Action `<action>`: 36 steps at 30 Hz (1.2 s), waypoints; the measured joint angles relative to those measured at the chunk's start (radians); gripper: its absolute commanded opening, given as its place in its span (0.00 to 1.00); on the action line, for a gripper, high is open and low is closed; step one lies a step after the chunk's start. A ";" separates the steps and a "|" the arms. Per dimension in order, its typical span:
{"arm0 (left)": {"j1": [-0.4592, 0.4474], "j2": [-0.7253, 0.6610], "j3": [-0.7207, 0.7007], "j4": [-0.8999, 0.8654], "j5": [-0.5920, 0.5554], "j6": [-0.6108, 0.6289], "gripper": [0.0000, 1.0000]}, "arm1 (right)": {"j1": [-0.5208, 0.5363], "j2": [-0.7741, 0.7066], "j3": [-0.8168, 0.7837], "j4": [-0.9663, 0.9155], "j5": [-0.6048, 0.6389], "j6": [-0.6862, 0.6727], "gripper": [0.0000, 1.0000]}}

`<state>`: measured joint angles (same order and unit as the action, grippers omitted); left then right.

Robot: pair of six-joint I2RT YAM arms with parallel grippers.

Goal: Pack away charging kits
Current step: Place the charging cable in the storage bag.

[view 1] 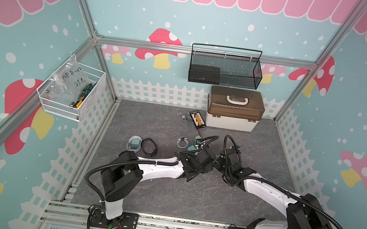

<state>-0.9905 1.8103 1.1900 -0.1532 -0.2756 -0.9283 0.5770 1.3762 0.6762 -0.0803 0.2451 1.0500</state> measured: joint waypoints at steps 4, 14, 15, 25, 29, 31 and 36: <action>0.000 -0.008 -0.032 0.034 0.000 -0.001 0.00 | 0.000 0.023 -0.005 0.019 0.015 0.000 0.00; 0.001 -0.022 -0.071 0.058 -0.015 -0.003 0.00 | -0.009 -0.015 -0.046 0.069 0.026 -0.008 0.00; 0.001 -0.029 -0.071 0.038 -0.030 -0.004 0.00 | -0.016 -0.022 -0.046 0.064 0.025 -0.011 0.00; 0.002 -0.140 -0.071 -0.156 -0.138 0.002 0.00 | -0.076 -0.014 -0.046 0.045 -0.025 -0.032 0.19; 0.002 -0.151 -0.071 -0.178 -0.141 0.013 0.00 | -0.076 0.026 -0.046 0.038 -0.039 -0.048 0.46; 0.002 -0.151 -0.071 -0.189 -0.141 0.018 0.00 | -0.076 0.035 -0.045 0.026 -0.040 -0.057 0.60; 0.002 -0.151 -0.069 -0.206 -0.140 0.027 0.00 | -0.076 0.034 -0.030 -0.038 -0.025 -0.104 0.63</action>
<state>-0.9886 1.6596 1.1206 -0.3595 -0.4160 -0.9012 0.5007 1.4105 0.6464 -0.1181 0.2199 0.9463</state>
